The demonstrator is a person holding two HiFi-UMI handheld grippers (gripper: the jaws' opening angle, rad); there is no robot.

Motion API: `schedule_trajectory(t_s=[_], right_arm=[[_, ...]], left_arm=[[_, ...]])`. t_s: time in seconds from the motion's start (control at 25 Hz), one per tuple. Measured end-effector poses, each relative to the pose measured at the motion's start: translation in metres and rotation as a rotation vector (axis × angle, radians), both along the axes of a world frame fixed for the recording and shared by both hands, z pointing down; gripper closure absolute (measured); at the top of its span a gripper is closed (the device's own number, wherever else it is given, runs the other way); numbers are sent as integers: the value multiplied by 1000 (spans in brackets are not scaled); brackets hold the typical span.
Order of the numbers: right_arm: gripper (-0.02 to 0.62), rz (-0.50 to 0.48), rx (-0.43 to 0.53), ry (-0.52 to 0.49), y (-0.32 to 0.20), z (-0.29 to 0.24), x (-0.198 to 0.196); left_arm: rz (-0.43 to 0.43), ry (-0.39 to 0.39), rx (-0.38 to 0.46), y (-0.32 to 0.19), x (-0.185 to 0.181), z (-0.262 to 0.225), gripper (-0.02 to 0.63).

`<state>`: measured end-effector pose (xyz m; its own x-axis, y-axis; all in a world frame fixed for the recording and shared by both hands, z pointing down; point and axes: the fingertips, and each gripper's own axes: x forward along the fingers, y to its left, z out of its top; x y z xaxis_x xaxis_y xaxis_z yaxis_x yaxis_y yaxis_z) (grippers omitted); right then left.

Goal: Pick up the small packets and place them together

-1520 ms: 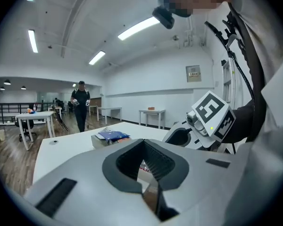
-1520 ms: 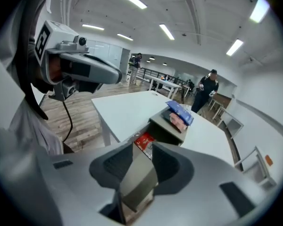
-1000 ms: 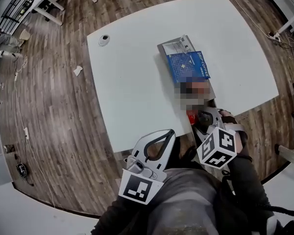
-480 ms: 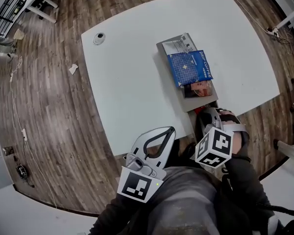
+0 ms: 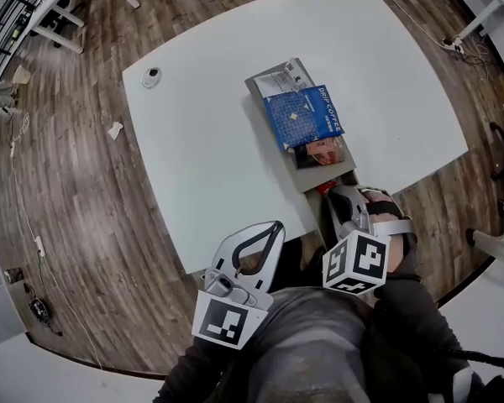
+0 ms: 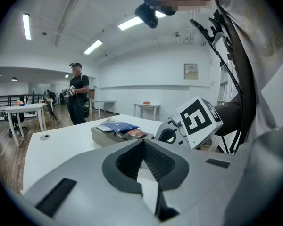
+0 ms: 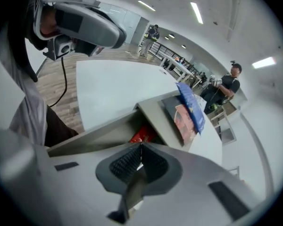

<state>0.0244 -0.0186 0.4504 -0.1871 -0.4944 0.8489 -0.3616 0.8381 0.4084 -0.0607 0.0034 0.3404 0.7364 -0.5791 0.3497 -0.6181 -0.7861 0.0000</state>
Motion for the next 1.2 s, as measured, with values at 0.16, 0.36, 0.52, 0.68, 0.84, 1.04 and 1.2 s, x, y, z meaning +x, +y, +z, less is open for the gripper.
schedule_trajectory(t_s=[0.16,0.36,0.52,0.68,0.84,1.04,1.2], right_arm=[[591,10,45,67,-9,3,-1],[592,1,18,147,-11,18,-1],[592,-33,-46,173,-7,26,-2],[592,-78,-144,162,19,26,-2],[592,-78,-219,92,50,29,0],[492,10,-227,-58,50,16,1],[373,3,-254,-60,43,21,-3]], left_arm=[[-1,-2,-7,0,2,-1,603],[-11,11,-12,-2,-1,-2,603],[-20,22,-6,-6,-4,-2,603],[-10,26,-7,-4,0,0,602],[2,28,-9,2,10,-1,603],[11,43,-21,11,18,-3,602],[4,46,-32,9,19,-5,603]])
